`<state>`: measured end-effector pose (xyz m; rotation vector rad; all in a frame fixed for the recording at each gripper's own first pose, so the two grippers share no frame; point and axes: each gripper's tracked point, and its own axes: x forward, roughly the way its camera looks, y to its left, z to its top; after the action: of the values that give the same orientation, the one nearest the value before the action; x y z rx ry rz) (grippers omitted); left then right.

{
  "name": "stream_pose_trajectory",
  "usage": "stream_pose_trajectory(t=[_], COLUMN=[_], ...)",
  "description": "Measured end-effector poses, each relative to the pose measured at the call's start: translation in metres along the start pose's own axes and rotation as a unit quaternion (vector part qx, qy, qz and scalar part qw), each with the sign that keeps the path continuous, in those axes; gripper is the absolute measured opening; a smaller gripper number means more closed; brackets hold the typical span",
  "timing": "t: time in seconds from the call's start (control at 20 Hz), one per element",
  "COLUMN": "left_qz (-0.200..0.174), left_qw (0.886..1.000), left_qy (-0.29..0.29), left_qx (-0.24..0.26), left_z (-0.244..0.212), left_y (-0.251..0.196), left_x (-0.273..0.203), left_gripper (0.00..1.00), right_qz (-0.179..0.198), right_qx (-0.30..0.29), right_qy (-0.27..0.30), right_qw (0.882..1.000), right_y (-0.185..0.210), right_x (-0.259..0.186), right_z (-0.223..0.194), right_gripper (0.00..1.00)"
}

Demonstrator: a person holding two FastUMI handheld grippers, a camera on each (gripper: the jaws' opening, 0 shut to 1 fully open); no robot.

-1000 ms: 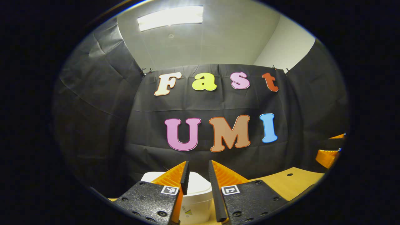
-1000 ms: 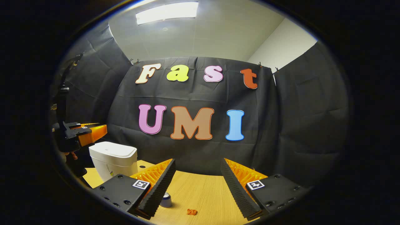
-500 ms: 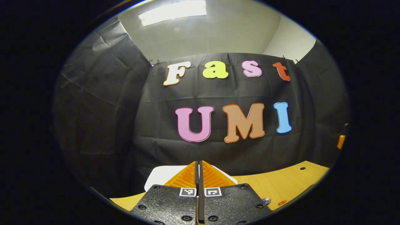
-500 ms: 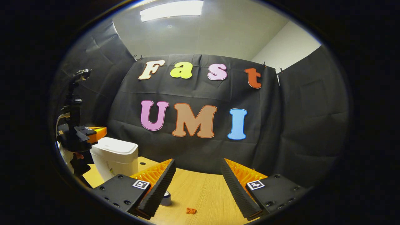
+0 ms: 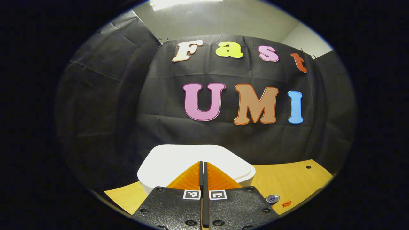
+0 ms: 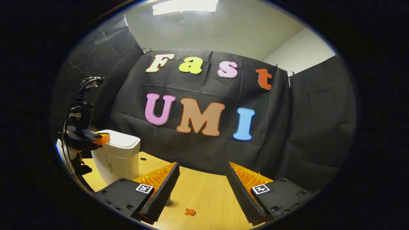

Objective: Press the lid of the desktop garbage bin to open it, pick up the crumpled paper on the desktop and throw it into the bin, then pick up the pop can on the desktop and drop it into the bin, and finally close the garbage bin lid.

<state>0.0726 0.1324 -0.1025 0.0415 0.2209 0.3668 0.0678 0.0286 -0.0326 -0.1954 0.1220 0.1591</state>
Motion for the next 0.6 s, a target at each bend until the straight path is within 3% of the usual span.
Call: stream_pose_trajectory(t=[0.35, 0.6], left_qz=[0.009, 0.005], left_qw=[0.999, 0.996], left_qy=[-0.025, -0.092], left_qx=[0.02, 0.005], left_z=[0.004, 0.058], left_y=[0.001, -0.006], left_x=[-0.002, -0.013], left_gripper=[0.0, 0.0], right_qz=[0.014, 0.019], right_qx=[0.031, 0.058], right_qy=[0.025, 0.047], right_qw=[0.999, 0.997], right_y=[0.004, 0.004], right_x=[-0.004, -0.005], right_z=[-0.014, -0.034], right_gripper=[0.96, 0.96])
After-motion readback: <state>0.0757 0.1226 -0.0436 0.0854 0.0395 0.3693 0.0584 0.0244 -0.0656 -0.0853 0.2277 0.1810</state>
